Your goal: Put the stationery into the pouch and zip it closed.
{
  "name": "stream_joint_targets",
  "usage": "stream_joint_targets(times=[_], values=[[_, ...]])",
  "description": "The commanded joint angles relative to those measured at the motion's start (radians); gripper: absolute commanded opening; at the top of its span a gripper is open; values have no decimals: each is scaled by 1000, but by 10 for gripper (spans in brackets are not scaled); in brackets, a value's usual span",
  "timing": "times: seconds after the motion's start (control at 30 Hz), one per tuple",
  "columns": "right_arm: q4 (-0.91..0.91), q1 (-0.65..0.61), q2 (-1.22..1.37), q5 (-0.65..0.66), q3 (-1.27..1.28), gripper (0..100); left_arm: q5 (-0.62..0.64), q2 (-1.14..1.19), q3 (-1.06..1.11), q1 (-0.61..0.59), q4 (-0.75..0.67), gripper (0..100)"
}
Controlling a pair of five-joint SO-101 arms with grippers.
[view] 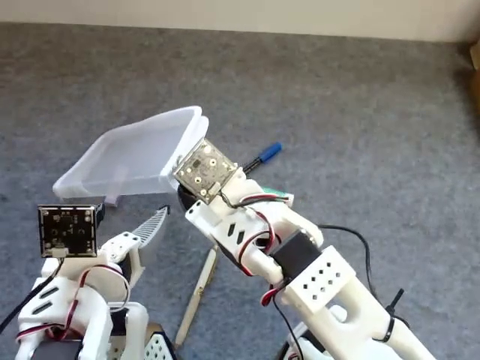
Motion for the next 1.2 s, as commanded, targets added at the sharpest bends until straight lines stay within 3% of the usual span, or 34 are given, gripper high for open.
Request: stream_joint_targets(times=[0.0, 0.27, 0.87, 1.17], values=[[-25, -28, -41, 5, -5, 5, 35, 7, 12, 36, -23, 334], [-25, -30, -41, 5, -2, 5, 35, 5, 150, 30, -130, 333], [24, -79, -41, 5, -2, 5, 77, 5, 252, 25, -233, 319], [54, -77, -41, 5, -1, 5, 77, 5, 272, -94, -250, 295]])
